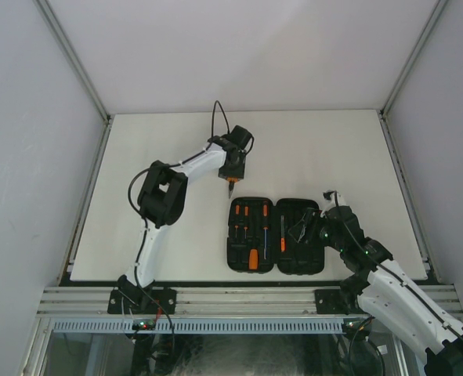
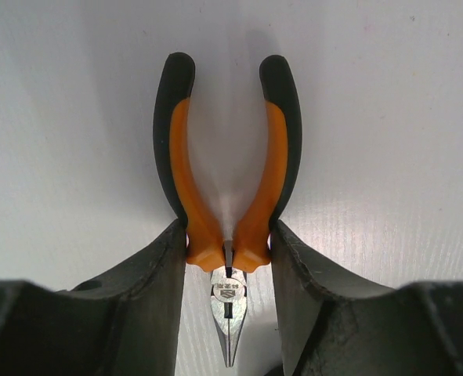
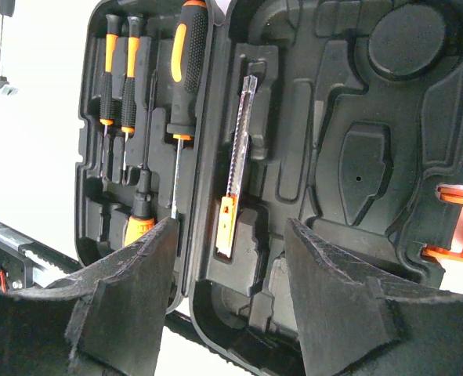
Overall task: Sort the tools into containers
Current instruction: Pick up the pliers at the center of the board.
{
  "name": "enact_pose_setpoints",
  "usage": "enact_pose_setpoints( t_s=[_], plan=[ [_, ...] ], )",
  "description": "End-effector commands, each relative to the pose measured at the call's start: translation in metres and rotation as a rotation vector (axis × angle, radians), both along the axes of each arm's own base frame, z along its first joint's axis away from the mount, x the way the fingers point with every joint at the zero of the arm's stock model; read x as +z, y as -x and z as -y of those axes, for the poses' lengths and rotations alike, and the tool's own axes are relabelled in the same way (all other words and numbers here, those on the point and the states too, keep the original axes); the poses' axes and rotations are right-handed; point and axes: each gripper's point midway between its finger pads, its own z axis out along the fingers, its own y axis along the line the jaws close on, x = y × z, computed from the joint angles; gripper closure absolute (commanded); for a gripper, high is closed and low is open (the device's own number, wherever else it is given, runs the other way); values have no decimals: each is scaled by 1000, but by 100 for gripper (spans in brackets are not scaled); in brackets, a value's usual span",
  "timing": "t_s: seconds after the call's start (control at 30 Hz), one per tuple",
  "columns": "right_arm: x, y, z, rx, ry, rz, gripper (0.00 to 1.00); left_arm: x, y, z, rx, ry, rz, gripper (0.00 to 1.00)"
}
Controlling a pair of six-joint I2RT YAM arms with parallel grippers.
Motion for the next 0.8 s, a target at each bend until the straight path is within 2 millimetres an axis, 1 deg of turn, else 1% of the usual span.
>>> enact_pose_setpoints(
  t_s=[0.0, 0.1, 0.3, 0.43, 0.57, 0.67, 0.77],
  plan=[
    [14, -6, -5, 6, -24, 49, 44, 11, -2, 1, -14, 29, 23, 70],
    [15, -6, -5, 8, -28, 55, 44, 28, 0, -4, -15, 35, 65, 81],
    [24, -8, -5, 9, -30, 69, 44, 91, 2, -24, 9, 45, 212, 99],
    [31, -11, -5, 2, -34, 83, 44, 129, 8, -36, 18, 58, 290, 100],
    [42, -13, -3, -16, -47, 123, 44, 161, 24, -41, 13, 127, 351, 100],
    [60, -14, -5, -12, -86, 180, 44, 181, 45, -40, -8, 229, 390, 100],
    [86, -12, -13, 25, -159, 271, 42, 199, 69, -40, -15, 366, 448, 100]
  ],
)
